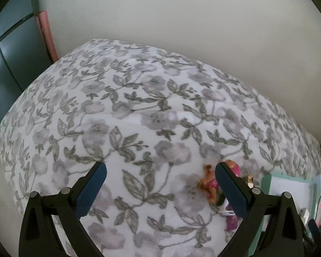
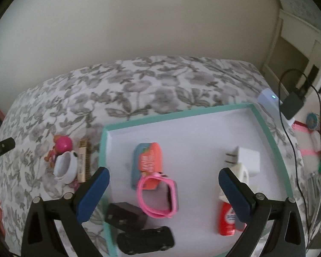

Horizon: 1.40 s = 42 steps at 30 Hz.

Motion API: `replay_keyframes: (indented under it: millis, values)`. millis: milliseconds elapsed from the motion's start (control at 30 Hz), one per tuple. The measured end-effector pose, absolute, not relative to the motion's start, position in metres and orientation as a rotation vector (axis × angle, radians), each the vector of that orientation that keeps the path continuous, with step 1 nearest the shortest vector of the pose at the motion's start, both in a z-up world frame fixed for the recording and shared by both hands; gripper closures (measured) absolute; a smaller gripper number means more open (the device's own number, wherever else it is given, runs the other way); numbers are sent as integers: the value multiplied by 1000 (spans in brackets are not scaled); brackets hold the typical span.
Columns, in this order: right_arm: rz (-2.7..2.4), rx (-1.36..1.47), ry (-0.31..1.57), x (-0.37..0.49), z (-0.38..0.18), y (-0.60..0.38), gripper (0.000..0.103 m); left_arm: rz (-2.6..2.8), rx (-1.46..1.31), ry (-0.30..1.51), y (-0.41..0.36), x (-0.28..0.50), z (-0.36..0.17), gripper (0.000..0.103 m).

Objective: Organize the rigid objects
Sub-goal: 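Move the left gripper to the toy dog figure while the right moves to the white watch band, then grasp the pink-helmeted toy dog with the left gripper while the right grasps the white watch band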

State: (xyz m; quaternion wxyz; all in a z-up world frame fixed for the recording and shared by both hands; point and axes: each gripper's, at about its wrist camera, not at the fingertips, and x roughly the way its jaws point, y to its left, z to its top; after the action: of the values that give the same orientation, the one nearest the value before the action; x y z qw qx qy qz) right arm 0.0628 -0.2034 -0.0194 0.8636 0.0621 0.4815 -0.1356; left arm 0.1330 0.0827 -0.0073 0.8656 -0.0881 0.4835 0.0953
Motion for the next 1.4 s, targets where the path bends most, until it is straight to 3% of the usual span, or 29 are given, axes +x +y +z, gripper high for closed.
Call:
replay_keyframes:
  millis: [467, 600, 833, 900, 1033, 1100, 1267, 1400]
  values:
    - [-54, 66, 1016, 96, -28, -126, 1, 121, -265, 1105, 97, 148, -30, 2]
    - [-37, 82, 1044, 105, -37, -120, 18, 91, -262, 1139, 88, 153, -40, 2]
    - [6, 114, 1061, 118, -45, -113, 36, 61, -274, 1179, 81, 161, -58, 2]
    - [22, 131, 1074, 122, -48, -111, 48, 44, -280, 1196, 78, 162, -65, 2]
    - [51, 125, 1095, 127, -55, -104, 52, 22, -266, 1213, 70, 165, -73, 2]
    - [59, 122, 1101, 130, -57, -102, 58, 9, -265, 1217, 67, 166, -75, 2]
    - [71, 117, 1121, 134, -64, -96, 60, -5, -262, 1230, 63, 168, -80, 2]
    - [81, 120, 1139, 136, -70, -94, 69, -16, -267, 1237, 63, 168, -82, 2]
